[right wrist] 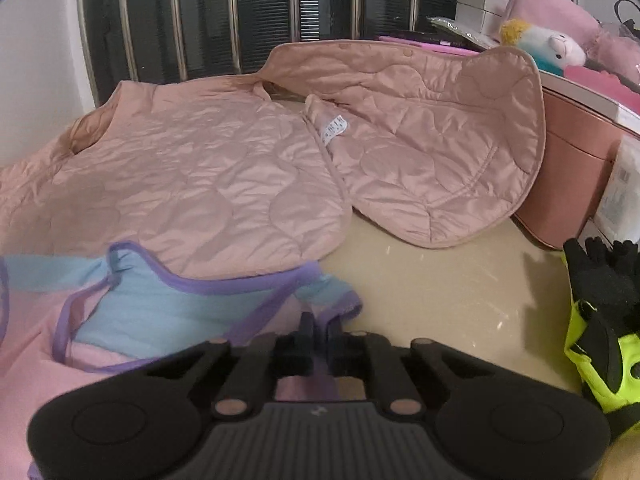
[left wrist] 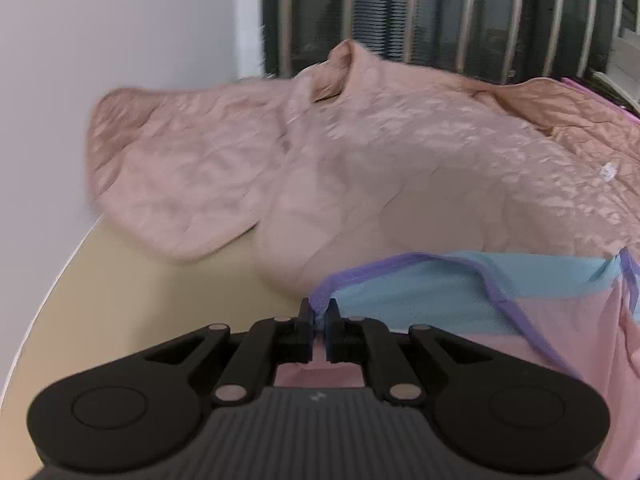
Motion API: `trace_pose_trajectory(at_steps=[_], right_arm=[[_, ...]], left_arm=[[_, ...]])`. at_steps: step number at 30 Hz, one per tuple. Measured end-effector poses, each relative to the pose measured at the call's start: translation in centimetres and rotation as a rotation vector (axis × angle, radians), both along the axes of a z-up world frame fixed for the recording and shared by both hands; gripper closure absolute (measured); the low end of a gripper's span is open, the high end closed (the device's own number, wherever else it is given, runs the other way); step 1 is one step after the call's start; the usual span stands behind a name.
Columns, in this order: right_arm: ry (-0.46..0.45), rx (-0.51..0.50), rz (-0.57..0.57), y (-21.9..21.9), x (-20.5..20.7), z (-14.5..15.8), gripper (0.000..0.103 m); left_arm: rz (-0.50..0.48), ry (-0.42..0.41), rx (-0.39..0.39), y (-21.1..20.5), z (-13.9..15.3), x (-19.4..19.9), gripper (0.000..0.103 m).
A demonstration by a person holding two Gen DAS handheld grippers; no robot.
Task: Fold clothes
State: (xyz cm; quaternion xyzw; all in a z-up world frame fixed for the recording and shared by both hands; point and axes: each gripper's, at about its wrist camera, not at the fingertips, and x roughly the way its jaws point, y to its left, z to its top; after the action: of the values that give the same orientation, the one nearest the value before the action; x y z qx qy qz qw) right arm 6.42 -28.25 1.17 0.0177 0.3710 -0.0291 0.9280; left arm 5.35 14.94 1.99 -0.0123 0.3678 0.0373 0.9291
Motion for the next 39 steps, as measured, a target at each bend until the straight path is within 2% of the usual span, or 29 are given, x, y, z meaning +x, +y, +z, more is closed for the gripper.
trace_pose_trajectory(at_steps=[3,5,6,7,8,9,10,13,16,19,22,24,27,28,29,30,34,36,39], right_arm=[[-0.005,0.003,-0.018,0.1,0.5,0.1,0.098],[-0.007,0.0,-0.02,0.3,0.3,0.4,0.096],[-0.008,-0.002,-0.021,0.4,0.2,0.6,0.094],[-0.008,-0.004,-0.021,0.4,0.1,0.8,0.09],[-0.024,-0.012,-0.007,0.6,-0.4,1.2,0.085],[-0.038,-0.008,0.022,0.6,-1.2,1.8,0.08],[-0.052,-0.002,0.052,0.7,-2.0,2.4,0.069],[-0.061,0.015,0.154,0.9,-5.0,3.8,0.067],[-0.069,-0.009,0.227,1.2,-8.5,4.6,0.068],[-0.05,0.037,0.33,2.7,-10.3,4.5,0.069],[-0.046,0.094,0.476,6.7,-10.6,3.5,0.072],[-0.04,0.086,0.512,9.5,-10.2,2.5,0.073],[-0.014,0.061,0.528,12.6,-9.2,1.2,0.076],[-0.003,0.04,0.513,13.3,-9.0,0.8,0.096],[0.002,0.023,0.488,13.7,-9.1,0.5,0.102],[0.005,0.032,0.46,13.5,-9.3,0.5,0.102],[0.003,0.072,0.325,11.1,-10.1,0.8,0.102],[0.004,0.083,0.295,10.1,-10.3,0.7,0.099],[-0.036,0.1,0.375,10.7,-10.2,2.0,0.076]], left_arm=[[0.025,-0.002,-0.003,0.8,-0.1,-0.7,0.098],[0.024,-0.011,-0.014,1.2,0.1,-1.0,0.094],[0.023,-0.024,-0.019,1.2,0.3,-1.1,0.083],[0.025,-0.04,-0.016,1.3,0.6,-1.5,0.062],[0.028,-0.058,-0.012,1.3,1.0,-1.9,0.055],[0.038,-0.076,-0.009,1.4,1.5,-2.5,0.053],[0.045,-0.073,-0.016,1.6,1.9,-3.1,0.054],[0.015,-0.088,-0.067,1.4,3.6,-6.3,0.054],[-0.145,-0.081,-0.163,-0.8,4.4,-10.2,0.054],[-0.306,-0.052,-0.237,-4.7,3.7,-12.3,0.053],[-0.328,-0.024,-0.254,-8.0,2.2,-12.2,0.055],[-0.294,0.012,-0.245,-8.9,1.2,-11.6,0.057],[-0.267,0.025,-0.205,-9.5,0.3,-11.4,0.06],[-0.261,0.025,-0.197,-9.5,0.2,-11.5,0.06],[-0.256,0.025,-0.191,-9.5,0.2,-11.6,0.06],[-0.253,0.023,-0.19,-9.5,0.1,-11.6,0.061],[-0.247,0.016,-0.186,-9.6,-0.2,-12.0,0.061],[-0.248,0.013,-0.188,-9.5,-0.2,-12.1,0.061],[-0.247,0.014,-0.206,-9.3,-0.2,-12.0,0.061]])
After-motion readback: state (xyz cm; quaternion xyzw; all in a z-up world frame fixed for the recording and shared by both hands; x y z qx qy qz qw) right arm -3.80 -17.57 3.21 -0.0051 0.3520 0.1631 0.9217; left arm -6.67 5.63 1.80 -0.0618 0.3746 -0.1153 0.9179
